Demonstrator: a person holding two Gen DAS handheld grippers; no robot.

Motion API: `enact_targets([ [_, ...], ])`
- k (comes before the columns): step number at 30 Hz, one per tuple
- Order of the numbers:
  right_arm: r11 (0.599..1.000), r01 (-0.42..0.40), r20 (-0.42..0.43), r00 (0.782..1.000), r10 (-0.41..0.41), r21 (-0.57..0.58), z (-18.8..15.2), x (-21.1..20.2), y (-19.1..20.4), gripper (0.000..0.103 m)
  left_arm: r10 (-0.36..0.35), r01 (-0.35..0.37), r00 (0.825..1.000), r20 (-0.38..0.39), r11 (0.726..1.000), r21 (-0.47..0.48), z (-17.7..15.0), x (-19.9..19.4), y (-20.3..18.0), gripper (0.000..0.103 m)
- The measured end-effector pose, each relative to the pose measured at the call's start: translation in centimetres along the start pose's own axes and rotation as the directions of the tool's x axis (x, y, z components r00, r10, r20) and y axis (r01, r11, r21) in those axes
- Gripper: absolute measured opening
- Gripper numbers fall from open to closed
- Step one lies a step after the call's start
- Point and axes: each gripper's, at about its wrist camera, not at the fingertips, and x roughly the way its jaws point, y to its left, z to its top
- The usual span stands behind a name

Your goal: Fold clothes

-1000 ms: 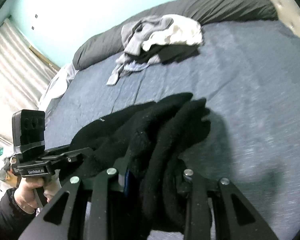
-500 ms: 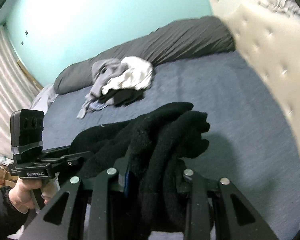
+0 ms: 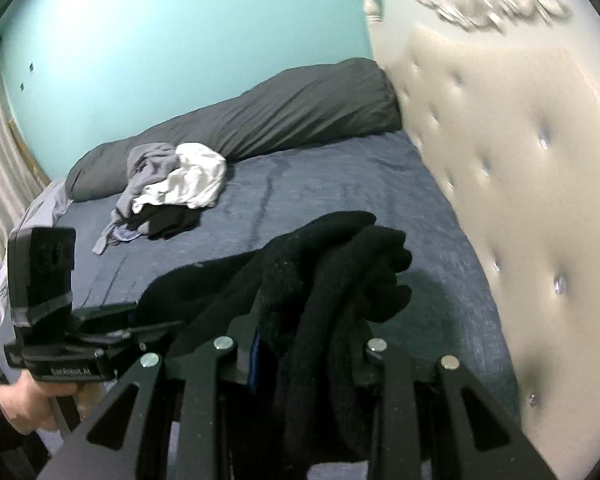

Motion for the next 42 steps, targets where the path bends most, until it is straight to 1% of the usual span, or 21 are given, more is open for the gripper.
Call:
enact_targets([
  [3,0.999,0.022,-0.059,0.998,-0.019,0.044,-3.1,2.1,-2.8,0.029,-0.002,-0.001,0.997,-0.076,0.999,-0.035,-2.9,3.8,0.2,0.050],
  [6,0.996,0.030,-0.116,0.993,-0.020,0.084,-6.2,3.2,-5.1,0.029,-0.005,0.000,0.992,-0.128,0.999,-0.038,-5.0,5.8,-0.1,0.050],
  [9,0.991,0.026,-0.137,0.990,-0.009,0.128,-8.2,3.1,-6.6,0.029,-0.019,0.012,0.987,-0.159,0.999,-0.044,-6.5,6.9,-0.7,0.050],
  [12,0.985,0.038,-0.182,0.983,-0.008,0.166,-9.4,3.1,-7.5,0.029,-0.034,0.021,0.981,-0.191,0.997,-0.070,-8.1,7.6,-0.6,0.050],
  [15,0.983,0.059,-0.225,0.974,-0.019,0.174,-10.5,3.3,-7.7,0.030,-0.038,0.014,0.973,-0.228,0.994,-0.104,-9.5,8.1,0.1,0.050],
  [17,0.979,0.079,-0.252,0.967,-0.030,0.189,-11.3,3.4,-8.0,0.032,-0.042,0.008,0.966,-0.254,0.991,-0.131,-10.3,8.2,0.6,0.051],
  [19,0.973,0.098,-0.271,0.962,-0.039,0.207,-12.0,3.3,-8.3,0.037,-0.044,0.007,0.964,-0.262,0.990,-0.143,-10.7,7.8,1.0,0.053],
  [21,0.969,0.109,-0.271,0.962,-0.046,0.223,-12.3,2.7,-8.7,0.038,-0.041,0.004,0.963,-0.266,0.990,-0.139,-10.8,6.9,1.1,0.053],
  [22,0.968,0.115,-0.267,0.962,-0.053,0.223,-12.3,2.3,-8.8,0.042,-0.040,0.003,0.963,-0.268,0.991,-0.136,-10.9,6.3,1.1,0.053],
  [23,0.968,0.127,-0.259,0.963,-0.069,0.216,-12.3,1.7,-8.8,0.043,-0.032,0.000,0.964,-0.263,0.992,-0.122,-10.9,5.5,1.0,0.053],
  [27,0.965,0.191,-0.209,0.966,-0.152,0.182,-12.0,-0.8,-8.5,0.043,0.004,-0.018,0.973,-0.230,0.998,-0.058,-10.8,2.7,0.8,0.053],
  [30,0.960,0.246,-0.141,0.963,-0.227,0.135,-11.5,-2.7,-7.6,0.043,0.013,-0.017,0.981,-0.196,1.000,-0.019,-10.6,1.1,0.3,0.052],
  [32,0.963,0.229,-0.069,0.973,-0.221,0.145,-11.0,-3.7,-7.2,0.040,0.004,-0.003,0.982,-0.189,1.000,0.007,-10.3,0.9,-0.4,0.052],
  [33,0.967,0.205,-0.042,0.979,-0.200,0.149,-10.9,-4.1,-6.9,0.029,-0.001,0.005,0.982,-0.190,1.000,0.023,-10.3,0.9,-0.9,0.052],
  [34,0.975,0.174,-0.036,0.985,-0.170,0.140,-10.9,-4.0,-6.4,0.020,-0.006,0.013,0.981,-0.194,0.999,0.036,-10.3,1.1,-1.5,0.052],
  [36,0.986,0.122,-0.048,0.992,-0.117,0.110,-11.2,-3.4,-5.3,0.016,-0.012,0.023,0.979,-0.203,0.998,0.054,-10.3,1.5,-2.4,0.052],
  [38,0.991,0.100,-0.076,0.993,-0.094,0.086,-12.1,-2.4,-4.4,0.012,-0.009,0.024,0.977,-0.213,0.997,0.067,-10.5,2.0,-2.8,0.052],
  [40,0.992,0.100,-0.106,0.990,-0.091,0.078,-13.3,-1.3,-4.1,0.010,0.009,0.012,0.973,-0.232,0.996,0.090,-11.0,2.8,-3.0,0.052],
  [42,0.989,0.131,-0.145,0.982,-0.119,0.074,-15.0,0.1,-4.4,0.008,0.030,-0.001,0.967,-0.252,0.993,0.114,-11.6,3.5,-3.0,0.052],
])
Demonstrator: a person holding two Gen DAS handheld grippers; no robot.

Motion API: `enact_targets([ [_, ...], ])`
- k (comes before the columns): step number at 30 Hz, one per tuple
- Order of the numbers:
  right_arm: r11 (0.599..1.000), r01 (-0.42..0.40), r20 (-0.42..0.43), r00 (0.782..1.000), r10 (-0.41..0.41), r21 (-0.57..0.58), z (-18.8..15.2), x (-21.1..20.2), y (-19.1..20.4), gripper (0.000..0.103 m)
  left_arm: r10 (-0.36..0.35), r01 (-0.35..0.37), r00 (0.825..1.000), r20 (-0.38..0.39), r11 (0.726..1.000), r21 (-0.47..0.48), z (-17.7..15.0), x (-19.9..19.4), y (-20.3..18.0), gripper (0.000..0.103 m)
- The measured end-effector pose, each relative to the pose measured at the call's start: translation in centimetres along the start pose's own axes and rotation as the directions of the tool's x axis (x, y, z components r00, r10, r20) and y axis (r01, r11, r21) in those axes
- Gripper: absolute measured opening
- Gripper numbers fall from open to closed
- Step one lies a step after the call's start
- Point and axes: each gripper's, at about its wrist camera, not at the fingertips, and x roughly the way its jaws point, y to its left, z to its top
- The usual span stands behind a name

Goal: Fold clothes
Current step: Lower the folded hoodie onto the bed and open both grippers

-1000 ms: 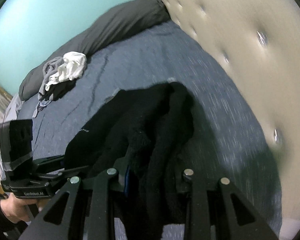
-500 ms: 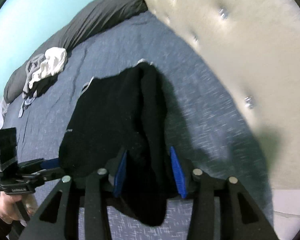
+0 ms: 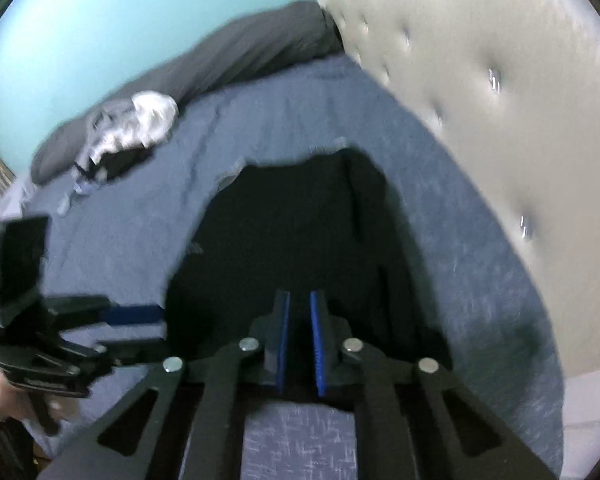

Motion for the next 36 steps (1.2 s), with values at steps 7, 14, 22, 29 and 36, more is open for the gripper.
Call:
enact_targets([
  [7,0.990,0.056,0.036,0.997,-0.061,0.127,-3.2,0.7,-3.7,0.000,0.027,-0.026,0.999,-0.037,0.999,0.021,-1.2,1.5,0.5,0.053],
  [14,0.999,-0.024,0.108,0.994,0.019,0.046,-2.4,-0.7,-0.1,0.001,0.047,-0.046,0.998,-0.036,0.998,0.036,-1.1,1.2,0.2,0.053],
  [22,0.991,0.041,0.078,0.996,-0.051,0.127,-3.2,0.9,-2.7,0.000,0.053,-0.051,0.998,-0.038,0.998,0.049,-1.4,1.0,0.0,0.053],
  [29,0.991,0.018,0.190,0.981,-0.043,0.135,-2.3,-1.7,-2.8,0.000,0.070,-0.068,0.997,-0.033,0.996,0.065,-1.5,1.3,-0.6,0.053],
  [36,0.993,0.045,0.164,0.985,-0.063,0.111,0.4,0.4,-1.9,0.000,0.079,-0.076,0.996,-0.037,0.994,0.077,-1.2,1.6,-0.6,0.053],
])
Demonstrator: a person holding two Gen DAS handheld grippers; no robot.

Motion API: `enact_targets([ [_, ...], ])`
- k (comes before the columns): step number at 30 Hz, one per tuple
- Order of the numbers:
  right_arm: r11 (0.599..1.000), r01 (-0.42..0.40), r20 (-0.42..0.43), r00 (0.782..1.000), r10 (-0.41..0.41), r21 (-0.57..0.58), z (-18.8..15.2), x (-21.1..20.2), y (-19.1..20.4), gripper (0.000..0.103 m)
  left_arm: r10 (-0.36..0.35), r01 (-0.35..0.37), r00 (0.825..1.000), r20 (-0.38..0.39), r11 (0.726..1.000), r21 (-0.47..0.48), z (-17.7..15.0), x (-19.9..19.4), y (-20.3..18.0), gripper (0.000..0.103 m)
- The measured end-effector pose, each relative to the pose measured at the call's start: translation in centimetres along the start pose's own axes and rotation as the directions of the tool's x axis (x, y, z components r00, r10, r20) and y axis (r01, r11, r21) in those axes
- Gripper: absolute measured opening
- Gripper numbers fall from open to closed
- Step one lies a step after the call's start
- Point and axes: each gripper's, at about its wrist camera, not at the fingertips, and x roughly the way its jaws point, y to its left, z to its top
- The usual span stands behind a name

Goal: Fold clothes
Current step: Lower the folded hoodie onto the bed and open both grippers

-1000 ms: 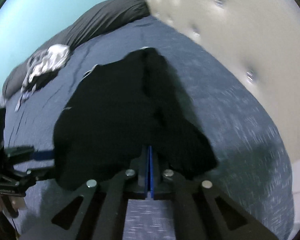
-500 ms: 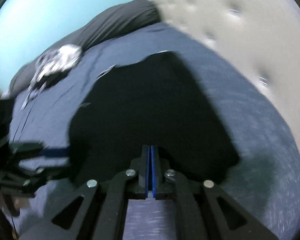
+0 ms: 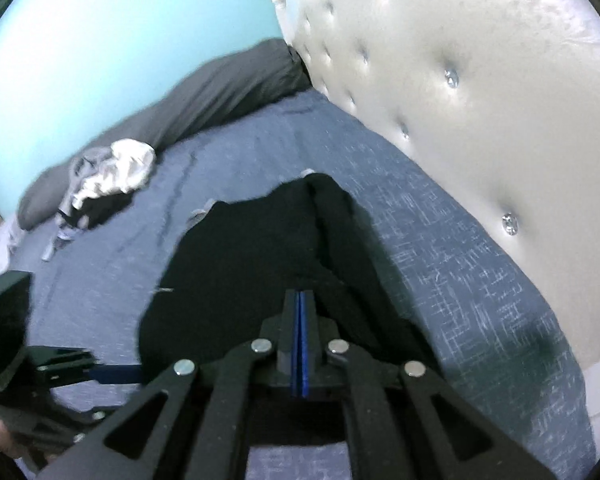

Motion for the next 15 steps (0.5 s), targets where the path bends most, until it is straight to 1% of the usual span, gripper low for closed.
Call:
enact_targets([
  [3,0.997,0.027,-0.038,0.999,-0.024,0.077,-0.4,1.0,-1.9,0.000,-0.001,0.001,1.000,0.000,1.000,0.007,0.0,0.0,-0.2,0.053],
  [6,0.993,0.044,-0.025,0.999,-0.041,0.109,-1.1,0.4,-2.5,0.000,0.002,-0.002,1.000,-0.004,1.000,0.011,-0.3,-0.3,-0.4,0.053],
  [9,0.984,0.045,-0.004,0.999,-0.045,0.173,-1.4,-0.6,-3.2,0.000,0.008,-0.008,1.000,-0.004,1.000,0.010,0.1,-0.4,-0.1,0.053],
  [10,0.982,0.050,0.000,0.999,-0.051,0.182,-1.5,-1.1,-3.3,0.000,0.010,-0.010,1.000,0.000,1.000,0.014,0.2,-0.6,0.0,0.052],
  [12,0.984,0.077,0.001,0.997,-0.078,0.160,-1.2,-2.1,-2.7,0.000,0.012,-0.012,1.000,0.005,1.000,0.019,0.2,-1.2,-0.1,0.052],
  [15,0.980,0.081,0.021,0.996,-0.087,0.180,-0.9,-3.9,-2.3,0.000,0.017,-0.018,1.000,0.017,1.000,0.026,-0.2,-3.0,-0.6,0.052],
])
